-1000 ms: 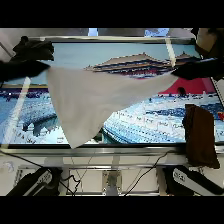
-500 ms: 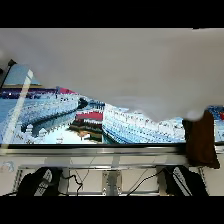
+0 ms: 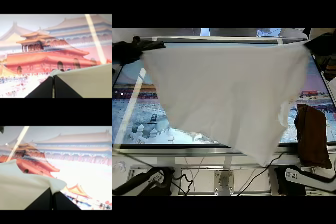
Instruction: Fold the shirts.
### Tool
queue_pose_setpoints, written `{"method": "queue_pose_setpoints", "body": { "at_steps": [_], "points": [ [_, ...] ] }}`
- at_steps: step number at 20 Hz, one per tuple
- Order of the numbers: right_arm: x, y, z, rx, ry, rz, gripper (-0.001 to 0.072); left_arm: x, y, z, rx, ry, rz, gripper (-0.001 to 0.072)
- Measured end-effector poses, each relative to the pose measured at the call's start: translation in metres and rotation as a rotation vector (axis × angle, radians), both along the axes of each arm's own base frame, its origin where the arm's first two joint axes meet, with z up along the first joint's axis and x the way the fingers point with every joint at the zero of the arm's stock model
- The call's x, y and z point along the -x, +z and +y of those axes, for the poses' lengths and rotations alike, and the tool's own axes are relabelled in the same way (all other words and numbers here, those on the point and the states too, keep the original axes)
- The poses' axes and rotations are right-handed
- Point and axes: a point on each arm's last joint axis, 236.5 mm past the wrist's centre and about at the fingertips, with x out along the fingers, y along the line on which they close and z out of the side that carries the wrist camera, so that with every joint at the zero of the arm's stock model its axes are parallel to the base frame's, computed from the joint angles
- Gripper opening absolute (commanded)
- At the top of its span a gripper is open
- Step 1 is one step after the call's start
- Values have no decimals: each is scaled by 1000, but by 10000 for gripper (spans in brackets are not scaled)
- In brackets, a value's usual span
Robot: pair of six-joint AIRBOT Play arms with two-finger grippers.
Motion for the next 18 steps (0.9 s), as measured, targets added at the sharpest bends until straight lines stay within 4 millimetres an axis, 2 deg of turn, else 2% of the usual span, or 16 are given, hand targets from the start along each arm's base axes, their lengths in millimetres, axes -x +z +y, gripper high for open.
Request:
{"method": "queue_pose_setpoints", "body": {
  "at_steps": [2,4,6,8,9,10,11,12,13,15,16,17,18],
  "points": [
    [-52,-53,16,-7,2,47,22,-47,-49,-7,-5,18,52,10],
    [-95,-104,32,-2,-8,74,22,-89,-88,-14,-22,52,62,10],
    [-127,-147,40,13,-35,79,23,-127,-113,-18,-49,87,41,11],
    [-152,-173,36,38,-79,56,27,-158,-127,-20,-55,127,3,18],
    [-160,-180,34,47,-96,41,45,-169,-130,-20,-49,146,-19,169],
    [-167,-185,32,56,-110,26,249,-180,-129,-20,-42,162,-48,673],
    [-172,-187,31,61,-121,13,496,-187,-127,-19,-39,174,-71,718],
    [-176,-188,28,67,-129,3,517,-192,-126,-17,-35,184,-85,718],
    [-177,-189,26,65,-136,9,505,-194,-124,-14,-33,193,-87,711],
    [-166,-198,17,77,-132,84,490,-187,-124,1,-45,212,-41,706],
    [-156,-208,10,94,-127,147,443,-177,-131,14,-64,223,18,661],
    [-141,-220,2,117,-115,225,413,-165,-136,27,-89,230,76,560],
    [-124,-227,-7,141,-102,299,383,-149,-140,41,-126,227,135,540]
  ]
}}
